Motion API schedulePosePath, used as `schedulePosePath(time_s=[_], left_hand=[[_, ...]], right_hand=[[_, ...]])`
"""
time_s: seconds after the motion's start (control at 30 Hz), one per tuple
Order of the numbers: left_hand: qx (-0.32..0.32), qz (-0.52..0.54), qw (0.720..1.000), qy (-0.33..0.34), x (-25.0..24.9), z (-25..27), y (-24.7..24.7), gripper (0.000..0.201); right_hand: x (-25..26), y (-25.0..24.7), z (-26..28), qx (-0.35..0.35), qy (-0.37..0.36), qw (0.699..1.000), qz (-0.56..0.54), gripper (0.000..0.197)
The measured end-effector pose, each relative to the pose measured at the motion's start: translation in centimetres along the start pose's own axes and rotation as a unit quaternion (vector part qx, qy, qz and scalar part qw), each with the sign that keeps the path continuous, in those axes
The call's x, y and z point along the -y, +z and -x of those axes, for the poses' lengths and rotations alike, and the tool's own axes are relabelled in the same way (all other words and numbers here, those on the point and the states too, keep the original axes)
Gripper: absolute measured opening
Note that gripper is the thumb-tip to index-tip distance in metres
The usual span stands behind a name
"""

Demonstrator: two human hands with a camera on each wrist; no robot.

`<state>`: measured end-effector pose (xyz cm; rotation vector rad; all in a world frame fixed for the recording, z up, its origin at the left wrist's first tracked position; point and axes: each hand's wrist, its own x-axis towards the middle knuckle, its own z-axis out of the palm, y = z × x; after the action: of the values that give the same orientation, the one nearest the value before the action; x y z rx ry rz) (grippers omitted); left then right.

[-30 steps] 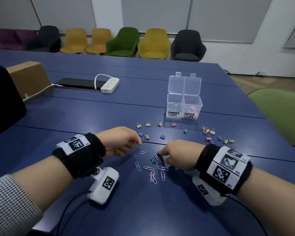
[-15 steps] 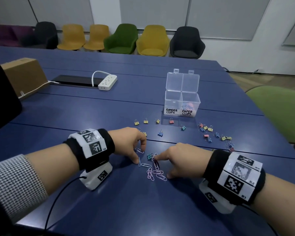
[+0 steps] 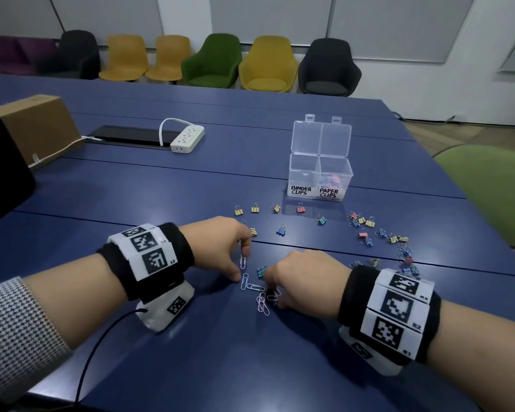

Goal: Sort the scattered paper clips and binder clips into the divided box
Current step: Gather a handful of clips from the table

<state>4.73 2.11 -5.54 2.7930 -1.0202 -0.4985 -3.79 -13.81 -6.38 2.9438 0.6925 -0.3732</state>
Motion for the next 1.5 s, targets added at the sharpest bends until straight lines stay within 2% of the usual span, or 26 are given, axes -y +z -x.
schedulePosePath(time_s=[0.17,0.3,0.47,0.53,0.7,0.8,0.9,1.03,1.13,1.17,1.2,1.23,1.3,1.33,1.37,1.4,1.43,1.5], left_hand=[[-0.003,-0.015,1.0,-0.022,0.7,0.2,-0.3,0.034],[0.019,0.006,1.0,0.005,0.6,0.4,0.1,0.032],[-0.003,-0.015,1.0,-0.002,0.0,0.2,0.4,0.036],[-0.002,-0.028,1.0,-0.007,-0.3,-0.2,0.6,0.038],[0.006,-0.022,1.0,-0.006,-0.7,-1.3,0.9,0.028],[0.032,-0.002,0.999,-0.017,-0.5,-1.7,0.9,0.023],[0.082,0.047,0.995,-0.039,0.0,-1.8,0.7,0.017],[0.104,0.053,0.992,-0.055,0.0,-2.0,0.8,0.015],[0.114,0.06,0.989,-0.073,-0.2,-1.9,0.9,0.016],[0.116,0.069,0.987,-0.081,-0.2,-1.8,0.8,0.017],[0.118,0.081,0.986,-0.089,-0.2,-1.6,0.8,0.017],[0.119,0.092,0.983,-0.101,-0.1,-1.4,0.7,0.017],[0.122,0.139,0.975,-0.126,0.4,-1.1,0.9,0.018],[0.125,0.195,0.963,-0.137,0.6,-1.0,1.0,0.019],[0.126,0.281,0.94,-0.144,0.8,-0.9,1.0,0.021],[0.123,0.385,0.902,-0.15,1.0,-0.8,0.9,0.025],[0.12,0.495,0.846,-0.158,1.1,-0.7,0.8,0.029],[0.136,0.69,0.694,-0.152,1.2,-0.3,0.4,0.028]], right_hand=[[-0.8,0.0,0.4,-0.014,-0.013,0.999,-0.04,0.031],[-1.5,-0.6,0.8,-0.003,0.014,0.995,-0.101,0.033],[-0.9,-0.5,0.5,0.004,0.019,0.998,-0.061,0.03],[-0.4,-0.5,0.1,0.011,0.011,0.998,-0.054,0.02],[0.2,-0.5,-0.2,0.03,0.0,0.999,-0.016,0.011],[0.3,-0.3,-0.3,0.043,0.0,0.999,-0.007,0.005],[0.1,0.0,-0.5,0.059,0.004,0.998,-0.026,0.012],[-0.2,0.4,-0.3,0.064,0.014,0.996,-0.066,0.018],[-1.2,0.1,0.4,0.047,0.035,0.981,-0.185,0.016],[-1.9,0.0,0.6,0.042,0.05,0.958,-0.279,0.016],[-2.5,0.0,0.9,0.038,0.068,0.911,-0.404,0.016],[-3.1,0.0,1.3,0.037,0.086,0.835,-0.542,0.017],[-4.1,0.4,1.9,0.035,0.101,0.628,-0.771,0.019],[-4.4,0.8,2.2,0.036,0.092,0.533,-0.84,0.018],[-4.5,1.1,2.5,0.032,0.074,0.457,-0.886,0.019],[-4.4,1.3,2.7,0.024,0.053,0.397,-0.916,0.024],[-4.3,1.7,2.9,0.012,0.038,0.353,-0.935,0.029],[-4.0,2.3,3.2,-0.015,0.022,0.306,-0.952,0.035]])
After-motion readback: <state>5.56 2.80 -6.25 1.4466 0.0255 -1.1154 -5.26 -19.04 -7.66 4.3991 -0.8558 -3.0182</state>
